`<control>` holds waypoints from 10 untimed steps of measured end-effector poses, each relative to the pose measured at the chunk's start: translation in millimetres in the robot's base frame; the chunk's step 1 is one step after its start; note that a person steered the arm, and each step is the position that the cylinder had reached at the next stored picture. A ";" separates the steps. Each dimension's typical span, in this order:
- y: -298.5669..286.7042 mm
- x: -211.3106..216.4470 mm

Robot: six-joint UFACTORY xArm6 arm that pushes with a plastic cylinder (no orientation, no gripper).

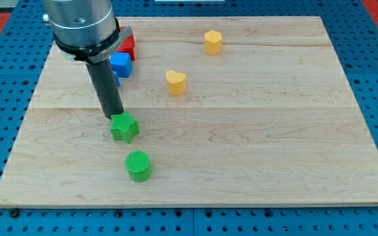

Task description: Place the green star horizontal to the yellow heart

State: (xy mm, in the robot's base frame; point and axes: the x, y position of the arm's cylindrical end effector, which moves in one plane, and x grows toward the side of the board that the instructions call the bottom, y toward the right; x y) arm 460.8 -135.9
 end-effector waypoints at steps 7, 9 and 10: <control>233.2 -2.1; 174.5 44.1; 162.8 18.6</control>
State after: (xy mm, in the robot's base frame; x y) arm 479.4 26.9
